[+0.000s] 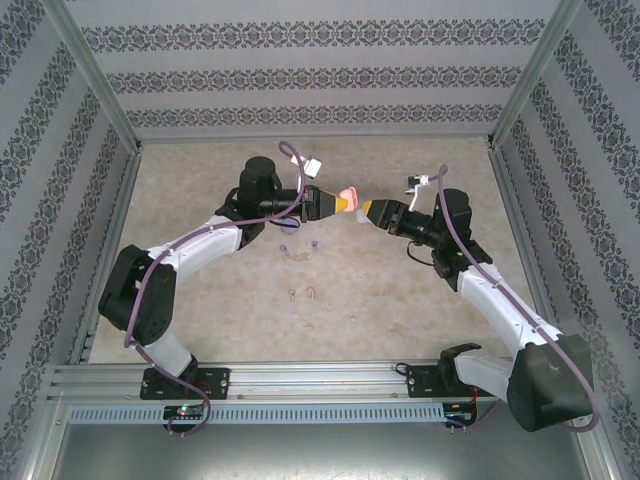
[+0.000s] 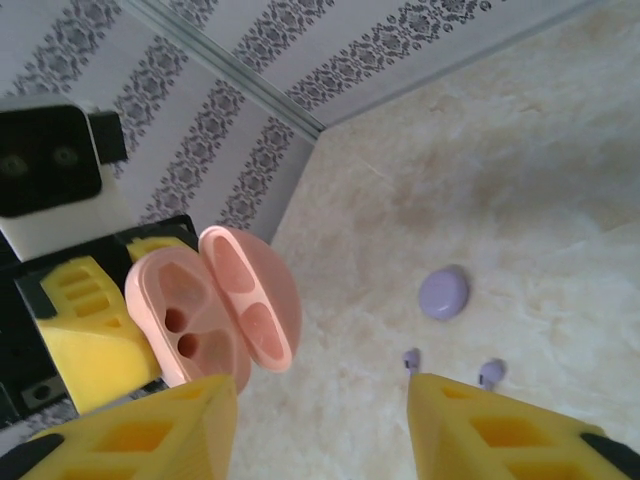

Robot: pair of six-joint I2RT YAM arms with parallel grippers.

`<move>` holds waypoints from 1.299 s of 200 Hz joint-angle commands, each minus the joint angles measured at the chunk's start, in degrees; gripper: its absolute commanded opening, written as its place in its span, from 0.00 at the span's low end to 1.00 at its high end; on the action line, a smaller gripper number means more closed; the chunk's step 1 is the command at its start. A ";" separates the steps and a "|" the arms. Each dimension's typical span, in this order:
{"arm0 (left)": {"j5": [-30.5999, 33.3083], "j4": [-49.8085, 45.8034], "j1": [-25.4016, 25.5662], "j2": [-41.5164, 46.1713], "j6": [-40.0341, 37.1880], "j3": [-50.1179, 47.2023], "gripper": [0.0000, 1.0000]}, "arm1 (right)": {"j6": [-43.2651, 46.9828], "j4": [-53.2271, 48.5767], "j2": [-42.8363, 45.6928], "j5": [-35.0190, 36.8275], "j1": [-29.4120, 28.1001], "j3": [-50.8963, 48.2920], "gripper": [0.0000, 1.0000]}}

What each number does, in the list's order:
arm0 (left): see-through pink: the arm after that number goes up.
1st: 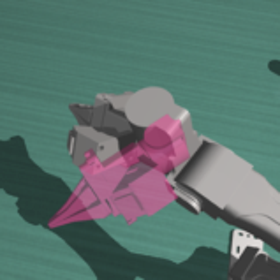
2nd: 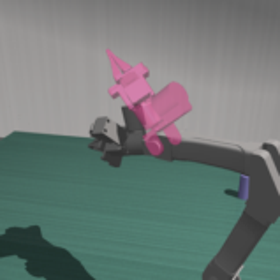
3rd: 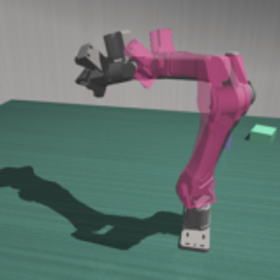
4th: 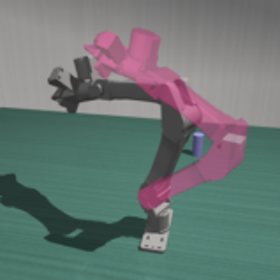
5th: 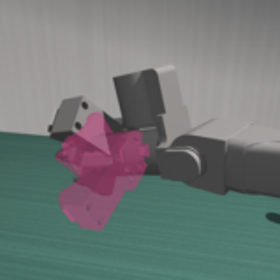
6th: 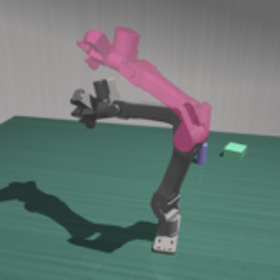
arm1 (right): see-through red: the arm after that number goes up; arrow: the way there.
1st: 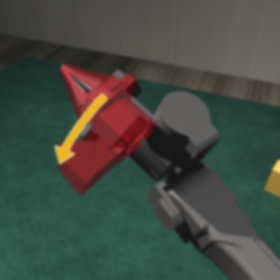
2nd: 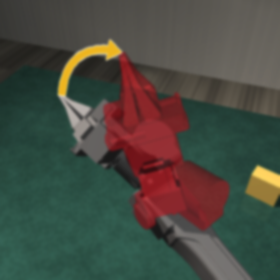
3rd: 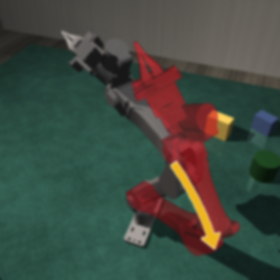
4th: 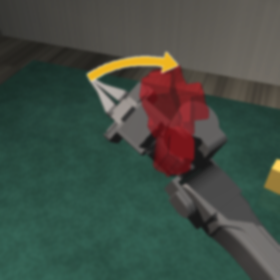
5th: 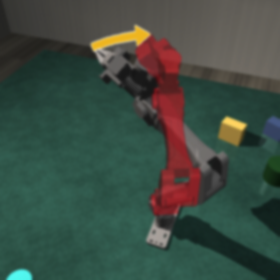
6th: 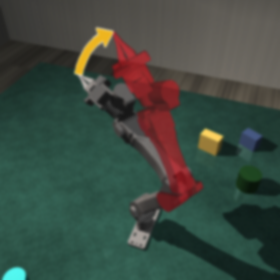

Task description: Insert the wireless bluetooth earbuds into the charging case

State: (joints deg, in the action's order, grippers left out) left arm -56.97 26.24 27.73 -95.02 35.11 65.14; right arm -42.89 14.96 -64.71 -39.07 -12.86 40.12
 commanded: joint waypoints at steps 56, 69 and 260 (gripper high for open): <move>-0.19 15.13 -0.20 -2.16 8.83 -1.69 0.00 | -7.10 11.26 -2.81 -1.04 0.27 1.81 0.41; -0.10 15.58 -0.22 -2.45 9.18 -1.64 0.00 | -7.62 12.16 -3.27 -1.09 0.19 2.04 0.41; 0.54 20.23 0.16 -3.77 12.26 -2.24 0.00 | -9.46 15.79 -9.28 0.27 -2.27 4.66 0.21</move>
State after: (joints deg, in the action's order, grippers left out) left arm -55.37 42.09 27.73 -97.93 46.87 63.33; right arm -51.44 28.01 -73.08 -39.09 -14.79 42.65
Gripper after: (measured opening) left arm 0.180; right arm 0.224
